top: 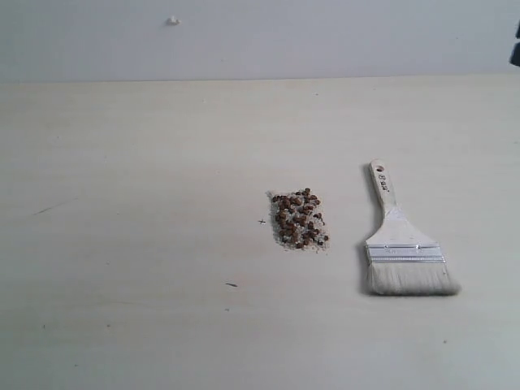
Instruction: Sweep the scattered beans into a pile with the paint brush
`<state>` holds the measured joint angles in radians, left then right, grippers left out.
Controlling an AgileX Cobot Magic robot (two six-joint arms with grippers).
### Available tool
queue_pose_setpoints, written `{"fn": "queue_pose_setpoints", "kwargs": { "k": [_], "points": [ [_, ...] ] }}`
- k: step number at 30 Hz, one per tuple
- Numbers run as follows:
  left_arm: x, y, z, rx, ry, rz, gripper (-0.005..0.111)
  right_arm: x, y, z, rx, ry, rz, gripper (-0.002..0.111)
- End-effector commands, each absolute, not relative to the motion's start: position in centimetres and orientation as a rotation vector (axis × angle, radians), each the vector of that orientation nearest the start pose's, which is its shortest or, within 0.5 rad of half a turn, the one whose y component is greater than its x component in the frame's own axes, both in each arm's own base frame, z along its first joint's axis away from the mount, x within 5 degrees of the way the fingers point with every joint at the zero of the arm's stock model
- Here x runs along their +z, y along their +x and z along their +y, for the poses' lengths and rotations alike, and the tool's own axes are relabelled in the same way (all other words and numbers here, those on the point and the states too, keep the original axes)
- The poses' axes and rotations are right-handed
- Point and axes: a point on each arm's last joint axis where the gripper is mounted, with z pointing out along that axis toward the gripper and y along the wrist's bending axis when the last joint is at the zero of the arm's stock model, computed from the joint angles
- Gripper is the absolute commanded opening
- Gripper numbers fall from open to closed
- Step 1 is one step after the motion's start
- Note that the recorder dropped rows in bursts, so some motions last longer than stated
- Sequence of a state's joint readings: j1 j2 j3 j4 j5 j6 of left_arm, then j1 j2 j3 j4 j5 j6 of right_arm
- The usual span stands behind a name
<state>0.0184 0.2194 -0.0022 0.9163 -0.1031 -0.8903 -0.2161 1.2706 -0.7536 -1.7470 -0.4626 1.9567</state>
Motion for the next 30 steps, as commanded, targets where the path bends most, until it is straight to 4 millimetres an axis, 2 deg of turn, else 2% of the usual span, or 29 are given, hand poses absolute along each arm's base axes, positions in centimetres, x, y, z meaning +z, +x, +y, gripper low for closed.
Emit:
{"fn": "queue_pose_setpoints", "kwargs": {
  "k": [1,3,4,5,6,10,17,24,30],
  "points": [
    [20.5,7.5,-0.6,-0.035,0.063,1.634,0.0,27.8,18.6,-2.2,0.18,0.251,1.919,0.0],
    [20.5,7.5,-0.6,-0.035,0.063,1.634,0.0,27.4,15.9,-1.9,0.155,0.264,1.864,0.0],
    [20.5,7.5,-0.6,-0.035,0.063,1.634,0.0,27.0,13.8,-1.4,0.159,0.256,1.81,0.0],
    [20.5,7.5,-0.6,-0.035,0.063,1.634,0.0,27.0,13.1,-1.1,0.164,0.243,1.787,0.0],
    [20.5,7.5,-0.6,-0.035,0.063,1.634,0.0,27.5,11.3,-0.7,0.164,0.218,1.701,0.0],
    [20.5,7.5,-0.6,-0.035,0.063,1.634,0.0,29.3,8.4,0.0,0.151,0.168,1.527,0.0],
    [20.5,7.5,-0.6,-0.035,0.063,1.634,0.0,30.1,6.5,0.4,0.139,0.138,1.418,0.0],
    [20.5,7.5,-0.6,-0.035,0.063,1.634,0.0,30.3,6.0,0.6,0.142,0.128,1.393,0.0],
    [20.5,7.5,-0.6,-0.035,0.063,1.634,0.0,30.8,4.1,1.2,0.123,0.015,1.295,0.0]
  ]
}}
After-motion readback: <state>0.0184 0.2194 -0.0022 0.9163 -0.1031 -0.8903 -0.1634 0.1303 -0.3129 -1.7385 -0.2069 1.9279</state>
